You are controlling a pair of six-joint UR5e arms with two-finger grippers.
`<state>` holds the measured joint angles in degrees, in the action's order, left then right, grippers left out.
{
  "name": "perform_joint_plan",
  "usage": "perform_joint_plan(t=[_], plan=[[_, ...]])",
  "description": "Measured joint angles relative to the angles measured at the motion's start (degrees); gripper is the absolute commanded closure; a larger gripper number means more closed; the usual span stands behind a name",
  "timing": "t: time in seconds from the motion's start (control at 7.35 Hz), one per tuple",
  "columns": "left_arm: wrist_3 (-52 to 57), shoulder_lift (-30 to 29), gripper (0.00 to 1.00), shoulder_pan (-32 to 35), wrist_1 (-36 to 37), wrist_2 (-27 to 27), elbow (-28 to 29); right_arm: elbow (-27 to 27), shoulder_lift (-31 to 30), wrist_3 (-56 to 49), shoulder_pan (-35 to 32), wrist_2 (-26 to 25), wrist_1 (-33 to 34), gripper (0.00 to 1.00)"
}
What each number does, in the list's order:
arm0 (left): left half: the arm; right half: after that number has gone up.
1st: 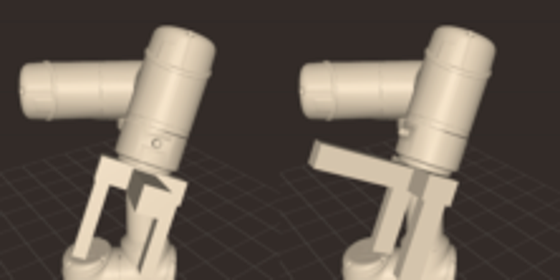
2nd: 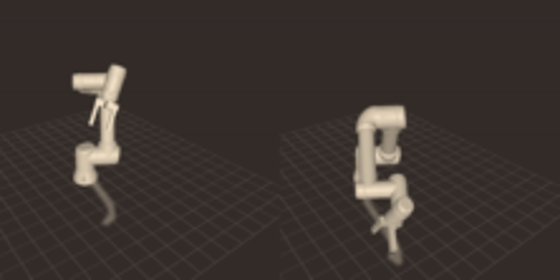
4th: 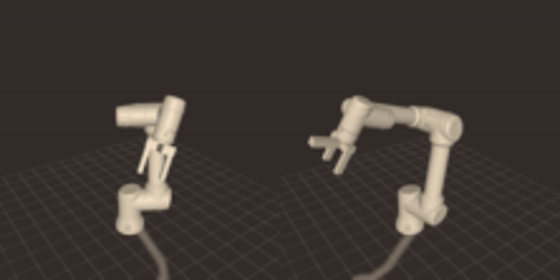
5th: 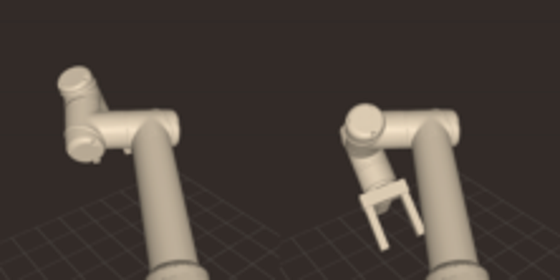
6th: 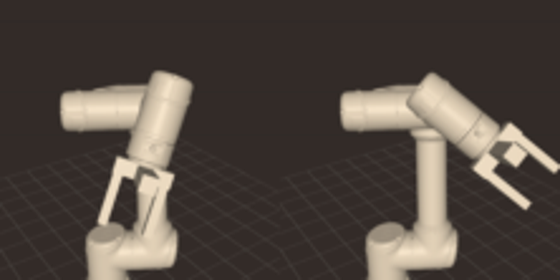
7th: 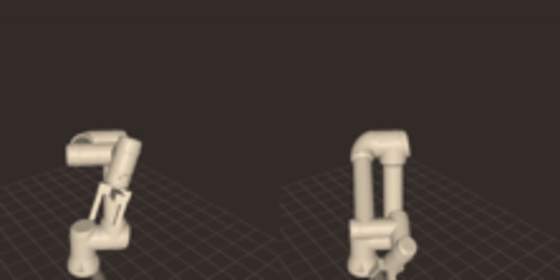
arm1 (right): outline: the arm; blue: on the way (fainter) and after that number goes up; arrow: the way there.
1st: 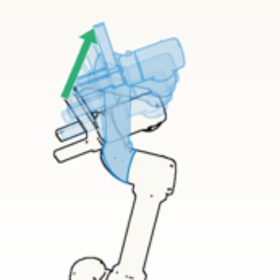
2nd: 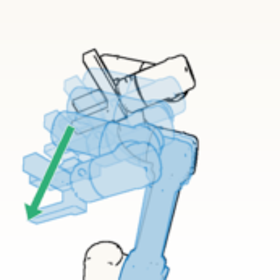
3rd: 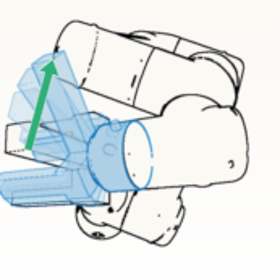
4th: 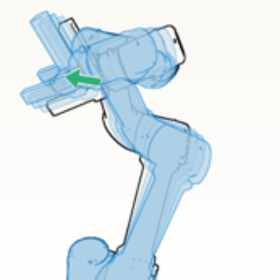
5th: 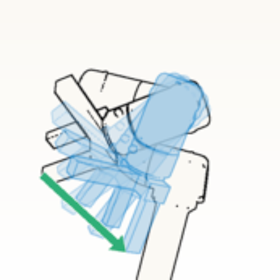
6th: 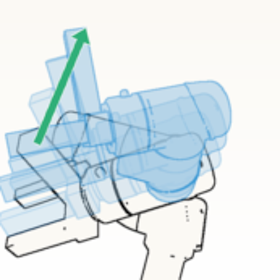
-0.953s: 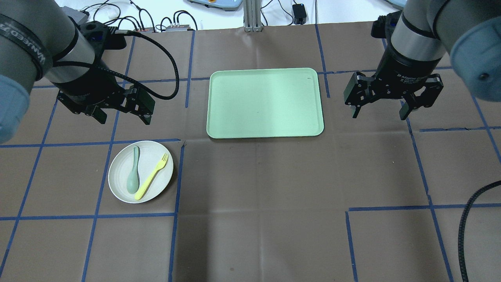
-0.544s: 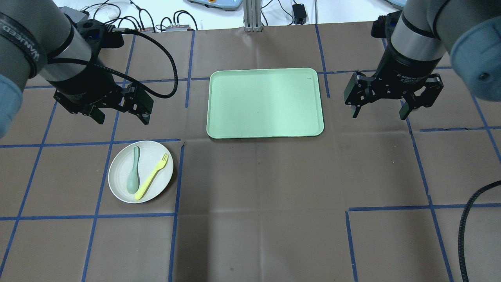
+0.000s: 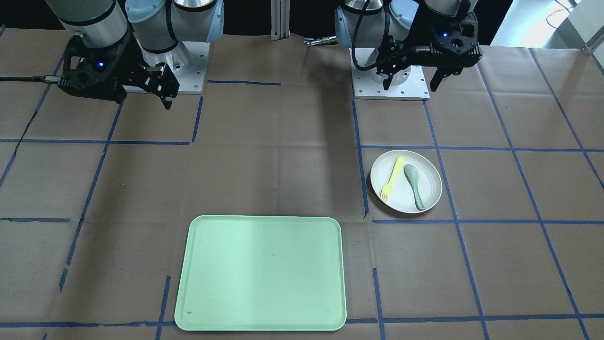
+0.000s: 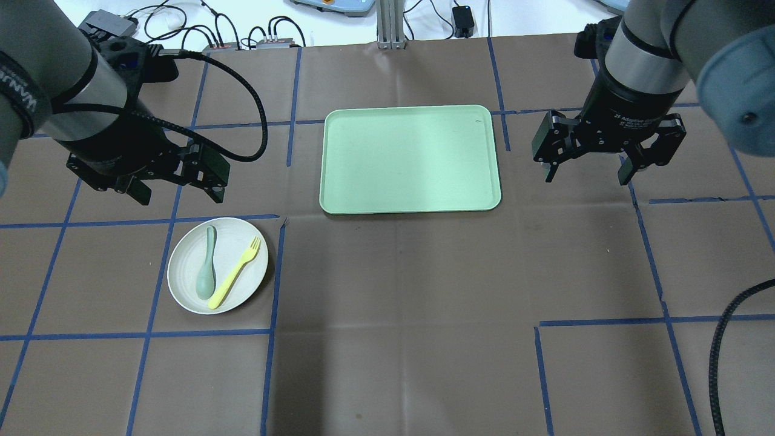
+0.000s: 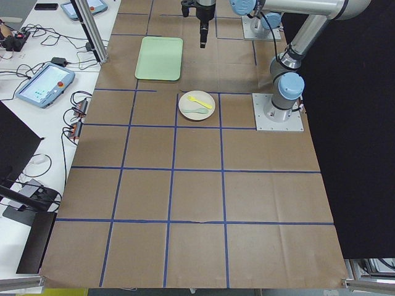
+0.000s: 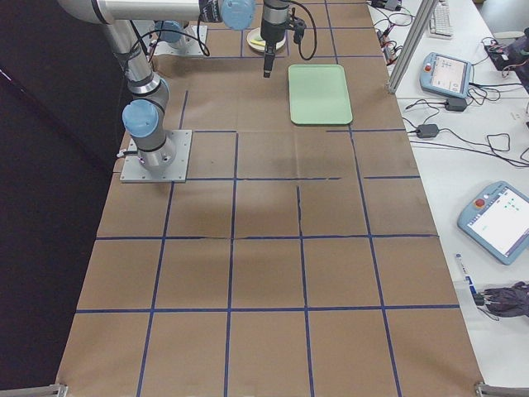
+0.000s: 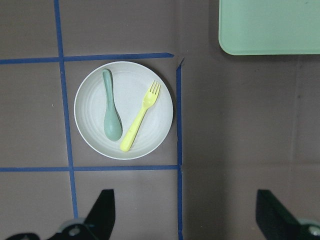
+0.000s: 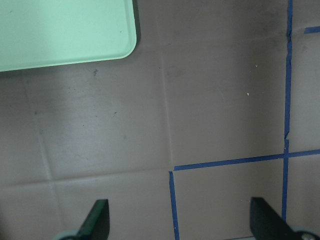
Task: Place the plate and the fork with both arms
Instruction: 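Lower the left gripper toward the rim of the white plate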
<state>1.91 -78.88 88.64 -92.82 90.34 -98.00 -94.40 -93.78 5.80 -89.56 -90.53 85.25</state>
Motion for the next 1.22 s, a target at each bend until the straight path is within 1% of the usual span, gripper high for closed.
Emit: perform_joint_plan(t=[0.14, 0.27, 0.54, 0.68, 0.95, 1.09, 1.22], plan=[[1.9, -0.28, 0.0, -0.43, 0.05, -0.15, -0.81, 0.0, 0.0, 0.0, 0.0, 0.0, 0.0, 0.0], [6.2, -0.82, 0.0, -1.84, 0.99, -0.35, -2.6, 0.0, 0.0, 0.0, 0.0, 0.0, 0.0, 0.0], [12.71, -1.26, 0.0, -8.25, 4.45, -0.68, -7.91, 0.0, 0.0, 0.0, 0.0, 0.0, 0.0, 0.0], [16.43, -1.72, 0.0, -11.5, 6.75, -0.74, -10.28, 0.0, 0.0, 0.0, 0.0, 0.0, 0.0, 0.0], [23.83, -4.1, 0.0, -16.06, 14.78, -0.82, -14.69, 0.01, 0.0, 0.0, 0.0, 0.0, 0.0, 0.0], [26.33, -5.98, 0.0, -17.87, 17.36, -1.08, -15.96, 0.01, 0.0, 0.0, 0.0, 0.0, 0.0, 0.0], [28.9, -8.1, 0.0, -19.49, 18.47, -2.02, -16.49, 0.0, 0.0, 0.0, 0.0, 0.0, 0.0, 0.0]])
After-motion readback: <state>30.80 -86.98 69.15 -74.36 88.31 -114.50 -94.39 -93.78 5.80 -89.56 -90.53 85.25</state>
